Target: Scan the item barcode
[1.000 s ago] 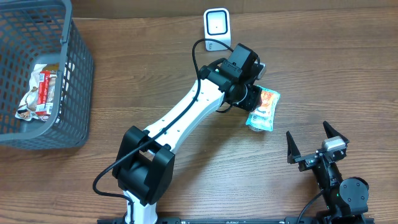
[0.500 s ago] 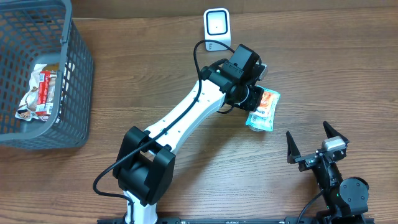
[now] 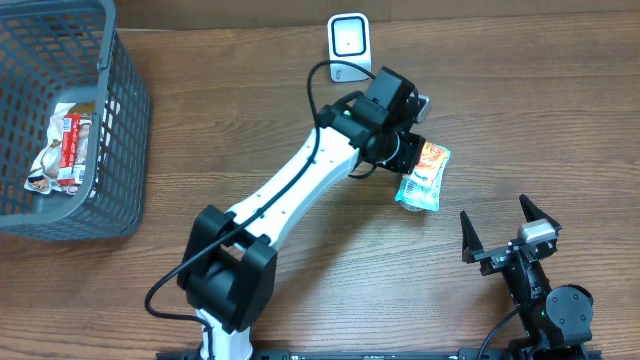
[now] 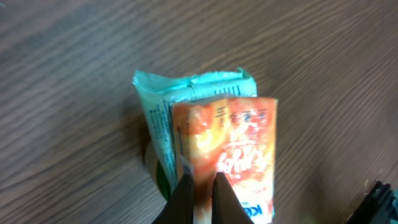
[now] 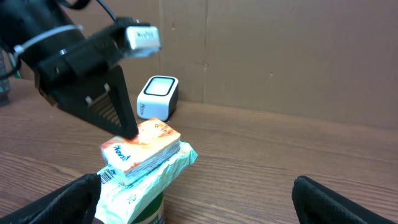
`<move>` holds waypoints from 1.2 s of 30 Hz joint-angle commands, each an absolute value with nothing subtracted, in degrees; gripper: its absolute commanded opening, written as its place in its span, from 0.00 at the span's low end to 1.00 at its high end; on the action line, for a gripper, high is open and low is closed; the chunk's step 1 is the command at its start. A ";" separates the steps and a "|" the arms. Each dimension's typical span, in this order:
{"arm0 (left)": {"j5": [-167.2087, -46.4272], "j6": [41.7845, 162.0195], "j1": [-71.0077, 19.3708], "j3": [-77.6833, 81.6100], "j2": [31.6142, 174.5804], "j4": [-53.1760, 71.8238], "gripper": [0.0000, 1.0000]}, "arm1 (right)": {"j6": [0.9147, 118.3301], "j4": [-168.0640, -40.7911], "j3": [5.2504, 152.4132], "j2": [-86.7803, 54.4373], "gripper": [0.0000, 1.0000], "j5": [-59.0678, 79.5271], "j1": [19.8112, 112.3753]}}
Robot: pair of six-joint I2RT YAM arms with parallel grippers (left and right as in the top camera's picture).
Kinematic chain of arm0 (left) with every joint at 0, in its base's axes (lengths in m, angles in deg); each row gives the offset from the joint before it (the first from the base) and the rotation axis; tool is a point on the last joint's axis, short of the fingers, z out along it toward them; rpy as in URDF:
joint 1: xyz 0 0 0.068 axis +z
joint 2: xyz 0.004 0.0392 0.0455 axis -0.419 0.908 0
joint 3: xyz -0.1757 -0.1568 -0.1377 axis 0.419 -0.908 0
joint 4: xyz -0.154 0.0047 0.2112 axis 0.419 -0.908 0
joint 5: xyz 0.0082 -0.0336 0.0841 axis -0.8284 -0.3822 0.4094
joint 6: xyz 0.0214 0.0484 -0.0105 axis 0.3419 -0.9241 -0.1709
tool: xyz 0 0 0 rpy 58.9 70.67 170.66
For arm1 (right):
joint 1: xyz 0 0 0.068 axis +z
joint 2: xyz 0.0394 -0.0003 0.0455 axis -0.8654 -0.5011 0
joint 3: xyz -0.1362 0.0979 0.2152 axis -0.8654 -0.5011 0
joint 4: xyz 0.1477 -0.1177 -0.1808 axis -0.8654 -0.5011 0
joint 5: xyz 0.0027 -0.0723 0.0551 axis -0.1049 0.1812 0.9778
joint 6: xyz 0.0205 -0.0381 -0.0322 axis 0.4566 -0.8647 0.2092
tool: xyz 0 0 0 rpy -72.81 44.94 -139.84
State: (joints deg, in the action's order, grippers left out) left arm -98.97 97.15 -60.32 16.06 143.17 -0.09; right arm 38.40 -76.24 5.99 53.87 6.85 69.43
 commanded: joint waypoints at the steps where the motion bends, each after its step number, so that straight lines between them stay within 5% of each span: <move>1: -99.78 97.19 -58.99 16.04 138.25 0.26 0.04 | 38.38 -76.07 5.40 54.37 1.00 6.98 69.38; 9: -101.33 97.56 -57.67 16.04 136.59 -0.41 0.04 | 38.38 -76.07 5.40 54.37 1.00 6.98 69.38; 13: -104.68 95.01 -57.48 16.04 137.69 -0.28 0.44 | 38.38 -76.07 5.40 54.37 1.00 6.98 69.38; 15: -108.33 92.84 -57.22 16.04 138.41 0.33 0.50 | 38.38 -76.07 5.40 54.37 1.00 6.98 69.38; 28: -110.80 90.50 -56.82 16.00 145.25 0.13 0.37 | 38.38 -76.07 5.40 54.37 1.00 7.01 69.38; 36: -110.80 89.83 -56.74 15.97 145.71 0.07 0.41 | 38.38 -76.07 5.40 54.37 1.00 7.01 69.38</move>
State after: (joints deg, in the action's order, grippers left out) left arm -109.66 91.44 -56.87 15.97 145.23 0.07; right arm 38.42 -76.24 5.99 53.87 6.87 69.43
